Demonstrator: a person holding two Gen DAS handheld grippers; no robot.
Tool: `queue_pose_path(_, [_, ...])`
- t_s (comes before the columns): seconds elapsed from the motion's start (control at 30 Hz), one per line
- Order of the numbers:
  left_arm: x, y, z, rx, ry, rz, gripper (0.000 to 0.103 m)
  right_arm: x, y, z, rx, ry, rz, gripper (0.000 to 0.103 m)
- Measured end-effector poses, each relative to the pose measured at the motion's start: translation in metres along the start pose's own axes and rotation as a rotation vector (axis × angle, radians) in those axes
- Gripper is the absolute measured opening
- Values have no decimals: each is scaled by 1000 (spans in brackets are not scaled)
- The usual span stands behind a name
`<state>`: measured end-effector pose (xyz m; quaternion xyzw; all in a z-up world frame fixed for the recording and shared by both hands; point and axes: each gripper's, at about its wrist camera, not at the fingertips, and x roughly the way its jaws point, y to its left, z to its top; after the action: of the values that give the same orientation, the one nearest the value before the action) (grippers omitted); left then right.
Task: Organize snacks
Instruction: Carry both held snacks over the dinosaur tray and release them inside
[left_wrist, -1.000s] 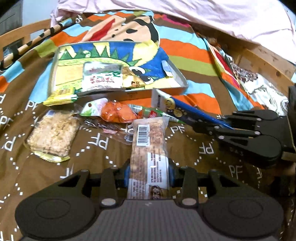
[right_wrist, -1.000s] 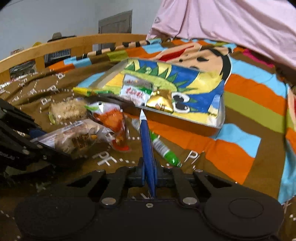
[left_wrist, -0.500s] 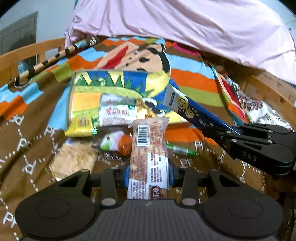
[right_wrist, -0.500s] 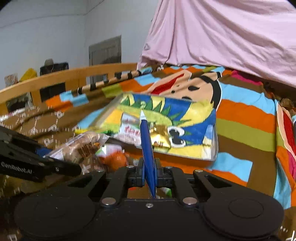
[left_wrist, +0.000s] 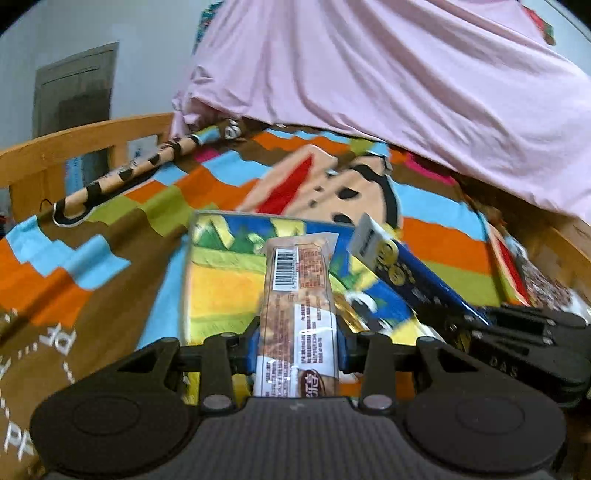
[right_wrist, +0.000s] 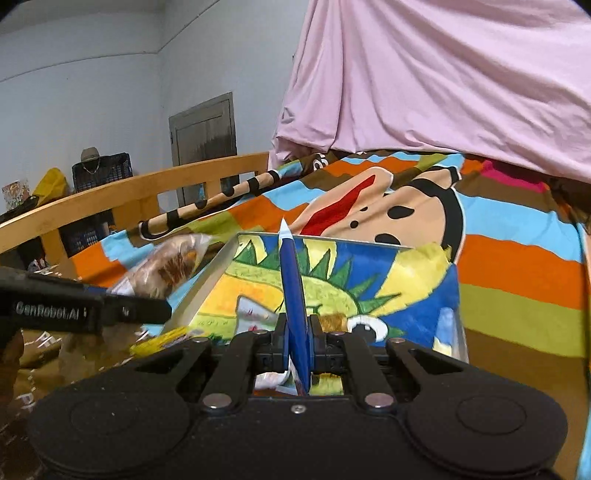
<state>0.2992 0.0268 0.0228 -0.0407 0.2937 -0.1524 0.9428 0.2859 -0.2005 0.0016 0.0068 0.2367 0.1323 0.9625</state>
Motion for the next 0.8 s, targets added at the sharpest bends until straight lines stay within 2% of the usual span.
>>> queue_pose_path(0.2, [42, 21, 19, 3, -10, 55, 41, 55, -11, 14, 21, 16, -13, 9])
queue_pose_path(0.4, [81, 40, 18, -50, 15, 72, 41, 96, -21, 15, 29, 40, -26, 9])
queue_pose_path(0.8, [131, 39, 8, -46, 92, 85, 41, 138, -34, -3, 62, 121, -73, 9])
